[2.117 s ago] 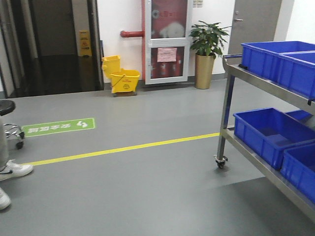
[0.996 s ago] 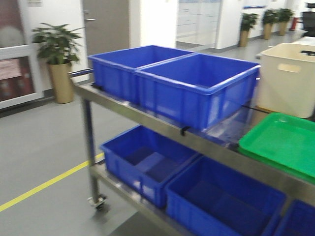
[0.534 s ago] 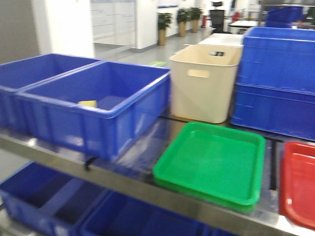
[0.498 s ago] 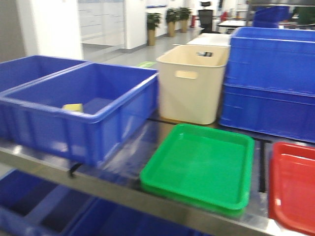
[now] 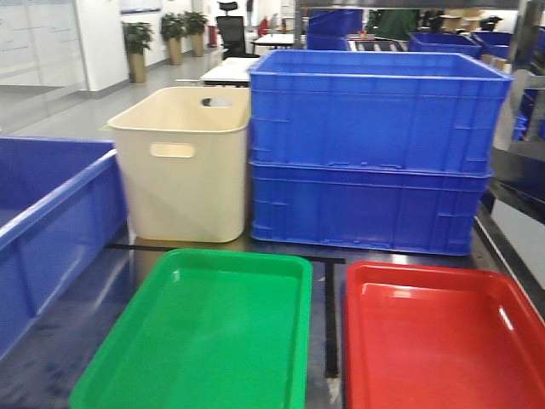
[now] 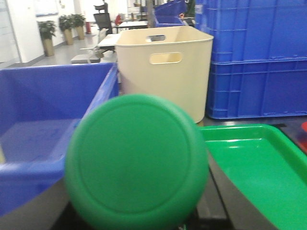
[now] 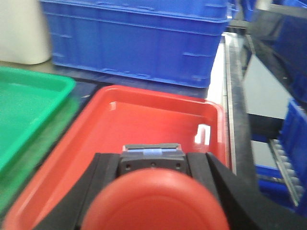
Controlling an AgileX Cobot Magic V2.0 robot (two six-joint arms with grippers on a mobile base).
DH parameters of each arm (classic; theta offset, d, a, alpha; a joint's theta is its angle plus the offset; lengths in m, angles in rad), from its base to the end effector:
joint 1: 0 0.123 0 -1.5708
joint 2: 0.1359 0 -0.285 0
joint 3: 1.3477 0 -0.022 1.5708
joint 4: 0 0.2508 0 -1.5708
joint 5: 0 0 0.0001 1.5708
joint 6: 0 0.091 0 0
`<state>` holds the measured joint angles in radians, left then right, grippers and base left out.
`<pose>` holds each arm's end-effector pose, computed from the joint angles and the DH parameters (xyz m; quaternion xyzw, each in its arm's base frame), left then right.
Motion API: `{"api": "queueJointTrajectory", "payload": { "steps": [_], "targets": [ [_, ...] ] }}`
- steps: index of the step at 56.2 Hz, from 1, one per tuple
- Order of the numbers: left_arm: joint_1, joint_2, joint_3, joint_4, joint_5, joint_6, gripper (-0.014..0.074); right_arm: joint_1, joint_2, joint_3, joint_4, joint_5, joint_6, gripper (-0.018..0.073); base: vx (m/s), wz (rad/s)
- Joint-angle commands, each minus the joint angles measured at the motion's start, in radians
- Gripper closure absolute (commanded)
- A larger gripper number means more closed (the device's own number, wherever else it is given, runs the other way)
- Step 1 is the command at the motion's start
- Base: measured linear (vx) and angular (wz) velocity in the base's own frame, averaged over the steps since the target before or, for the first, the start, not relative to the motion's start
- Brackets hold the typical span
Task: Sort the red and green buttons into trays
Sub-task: 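Drive the base up to the shelf with green and red trays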
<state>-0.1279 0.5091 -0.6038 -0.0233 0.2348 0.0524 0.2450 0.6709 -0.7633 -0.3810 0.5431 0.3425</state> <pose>0.1049 -0.0140 0.3564 0.0590 0.7231 -0.0357 0.6873 0.1304 0.0146 0.3661 -0.0384 0.8112 -0.0038 0.5835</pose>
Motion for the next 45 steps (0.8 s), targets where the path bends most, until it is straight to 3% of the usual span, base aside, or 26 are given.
{"api": "queueJointTrajectory", "payload": {
  "steps": [1, 45],
  "targets": [
    [-0.007, 0.007, -0.035, -0.010, -0.087, -0.003, 0.0594, 0.002, -0.003, -0.029, -0.026, -0.082, -0.008, 0.0568, 0.20, -0.32],
    [-0.007, 0.007, -0.035, -0.010, -0.087, -0.003, 0.0594, 0.002, -0.003, -0.029, -0.026, -0.082, -0.008, 0.0568, 0.12, -0.20]
  ]
}}
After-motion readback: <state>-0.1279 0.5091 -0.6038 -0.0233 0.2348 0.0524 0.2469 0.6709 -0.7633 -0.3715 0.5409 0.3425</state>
